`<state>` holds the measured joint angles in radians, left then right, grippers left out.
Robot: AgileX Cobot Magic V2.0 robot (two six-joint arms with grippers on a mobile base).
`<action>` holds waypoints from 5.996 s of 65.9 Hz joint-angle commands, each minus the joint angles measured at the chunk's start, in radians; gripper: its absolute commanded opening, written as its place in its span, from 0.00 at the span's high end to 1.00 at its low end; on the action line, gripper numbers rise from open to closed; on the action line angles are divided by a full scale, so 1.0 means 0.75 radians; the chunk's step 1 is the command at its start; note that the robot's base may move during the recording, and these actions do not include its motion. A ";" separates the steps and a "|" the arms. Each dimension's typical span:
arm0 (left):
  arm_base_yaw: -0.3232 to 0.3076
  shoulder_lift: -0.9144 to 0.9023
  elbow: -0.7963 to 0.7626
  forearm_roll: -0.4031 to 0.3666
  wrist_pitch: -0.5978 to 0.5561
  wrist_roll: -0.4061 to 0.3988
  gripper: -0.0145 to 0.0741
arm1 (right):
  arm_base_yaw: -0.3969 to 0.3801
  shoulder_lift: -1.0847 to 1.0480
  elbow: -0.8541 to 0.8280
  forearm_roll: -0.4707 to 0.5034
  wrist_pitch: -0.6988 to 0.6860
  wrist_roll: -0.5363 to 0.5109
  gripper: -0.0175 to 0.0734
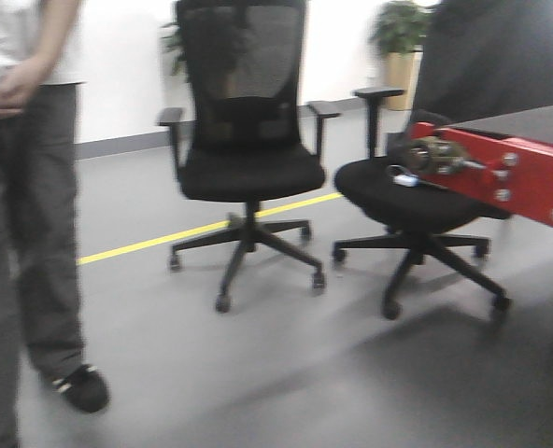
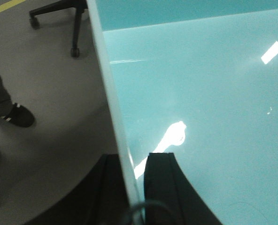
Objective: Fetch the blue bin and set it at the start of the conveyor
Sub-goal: 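Hold the bin in both grippers while driving toward the red conveyor, then hold the bin above the conveyor belt while approaching its near end, then lower the light-blue bin onto the grey belt with both grippers, then open both grippers and raise them away from the bin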
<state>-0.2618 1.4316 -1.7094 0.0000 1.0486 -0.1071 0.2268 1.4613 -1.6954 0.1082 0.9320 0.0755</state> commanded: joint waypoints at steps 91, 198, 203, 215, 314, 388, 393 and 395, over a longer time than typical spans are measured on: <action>0.000 -0.021 -0.009 0.043 -0.037 0.024 0.96 | -0.011 -0.022 -0.011 -0.042 -0.036 -0.028 0.97; 0.000 -0.021 -0.009 0.043 -0.037 0.024 0.96 | -0.011 -0.022 -0.011 -0.042 -0.036 -0.028 0.97; 0.000 -0.021 -0.009 0.043 -0.037 0.024 0.96 | -0.011 -0.022 -0.011 -0.042 -0.036 -0.028 0.97; 0.000 -0.021 -0.009 0.043 -0.037 0.024 0.96 | -0.011 -0.022 -0.011 -0.042 -0.036 -0.028 0.97; 0.000 0.469 0.112 0.009 -0.177 0.035 0.96 | -0.023 0.389 0.245 -0.166 -0.120 -0.018 0.97; 0.024 0.100 0.248 0.125 -0.188 0.038 0.87 | -0.280 -0.048 0.372 -0.166 -0.096 0.040 0.99; 0.063 0.047 0.331 0.125 -0.249 0.030 0.96 | -0.296 -0.108 0.475 -0.172 -0.156 0.040 0.99; 0.080 0.027 0.365 0.122 -0.273 0.024 0.96 | -0.302 -0.131 0.518 -0.172 -0.174 0.040 0.99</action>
<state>-0.2359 1.5016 -1.4926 0.0858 0.9030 -0.0794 0.0149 1.4140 -1.3803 -0.0081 0.8512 0.1056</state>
